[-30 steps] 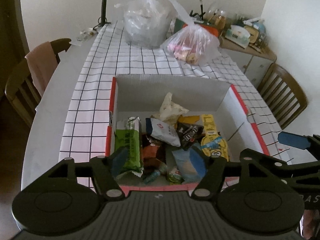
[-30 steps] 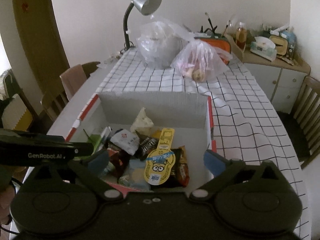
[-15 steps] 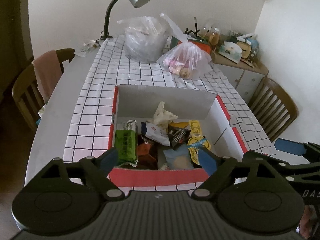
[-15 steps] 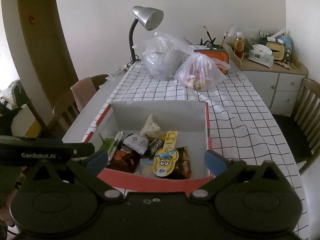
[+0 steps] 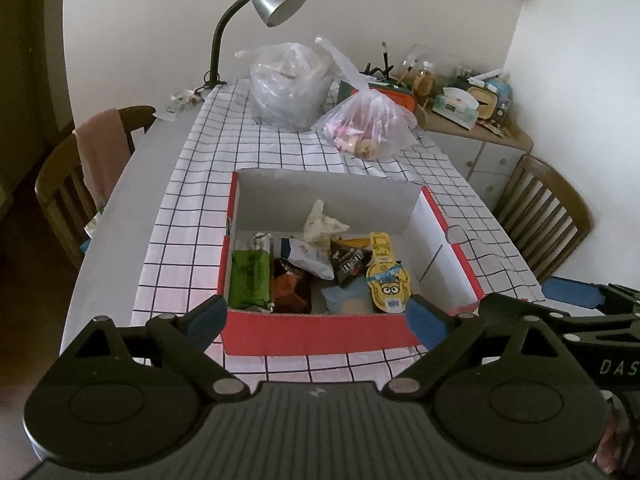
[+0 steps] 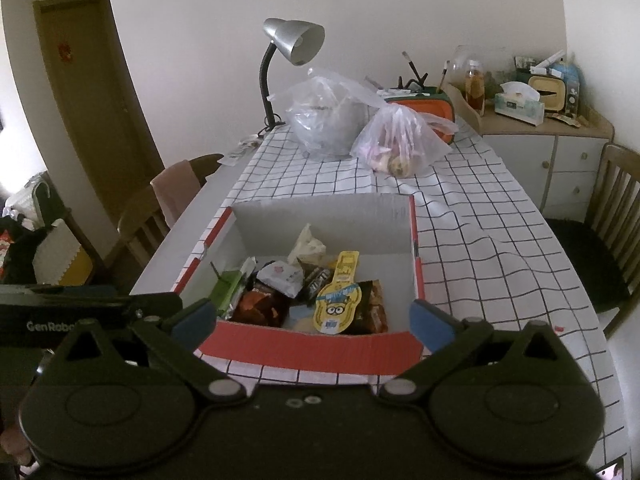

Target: Organize snacks

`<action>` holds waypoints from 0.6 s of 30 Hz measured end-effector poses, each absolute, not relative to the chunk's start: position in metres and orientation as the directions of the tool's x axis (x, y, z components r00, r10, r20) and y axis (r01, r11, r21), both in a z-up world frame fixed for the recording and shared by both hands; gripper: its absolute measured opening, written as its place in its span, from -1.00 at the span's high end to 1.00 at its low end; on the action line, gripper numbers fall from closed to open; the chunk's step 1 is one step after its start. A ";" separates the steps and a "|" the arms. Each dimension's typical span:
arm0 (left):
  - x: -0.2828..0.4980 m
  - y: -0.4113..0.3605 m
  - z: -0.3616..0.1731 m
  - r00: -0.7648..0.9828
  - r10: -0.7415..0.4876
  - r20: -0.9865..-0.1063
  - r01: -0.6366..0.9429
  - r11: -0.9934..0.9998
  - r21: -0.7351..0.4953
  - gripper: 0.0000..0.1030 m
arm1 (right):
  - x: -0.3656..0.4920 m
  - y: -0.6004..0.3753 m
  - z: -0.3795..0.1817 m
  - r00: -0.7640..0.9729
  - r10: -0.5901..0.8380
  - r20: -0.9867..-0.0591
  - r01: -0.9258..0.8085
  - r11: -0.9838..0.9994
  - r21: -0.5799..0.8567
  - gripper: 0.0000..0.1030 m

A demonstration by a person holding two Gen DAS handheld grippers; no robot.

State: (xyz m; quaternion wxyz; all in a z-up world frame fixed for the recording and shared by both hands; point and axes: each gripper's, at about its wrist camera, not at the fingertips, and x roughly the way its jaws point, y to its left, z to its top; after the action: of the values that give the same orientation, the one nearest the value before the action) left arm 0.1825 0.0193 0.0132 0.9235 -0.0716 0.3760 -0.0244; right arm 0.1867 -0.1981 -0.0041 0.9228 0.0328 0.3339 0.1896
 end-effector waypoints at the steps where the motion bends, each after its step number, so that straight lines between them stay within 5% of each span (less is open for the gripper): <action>1: 0.181 0.018 0.014 0.717 -0.098 -0.690 -0.007 0.989 -0.148 -0.87 | 0.185 -0.199 -0.004 0.705 0.373 -0.603 -0.330 0.925 0.187 -1.00; 18: 0.169 0.008 0.012 0.702 -0.084 -0.707 -0.029 0.989 -0.146 -0.87 | 0.177 -0.203 -0.006 0.697 0.386 -0.605 -0.331 0.921 0.207 -1.00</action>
State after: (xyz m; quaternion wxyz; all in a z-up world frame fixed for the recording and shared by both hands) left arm 0.1693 0.0080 0.0116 0.9197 -0.0729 0.3856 -0.0149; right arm 0.1770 -0.2033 -0.0059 0.9201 0.0411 0.3372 0.1949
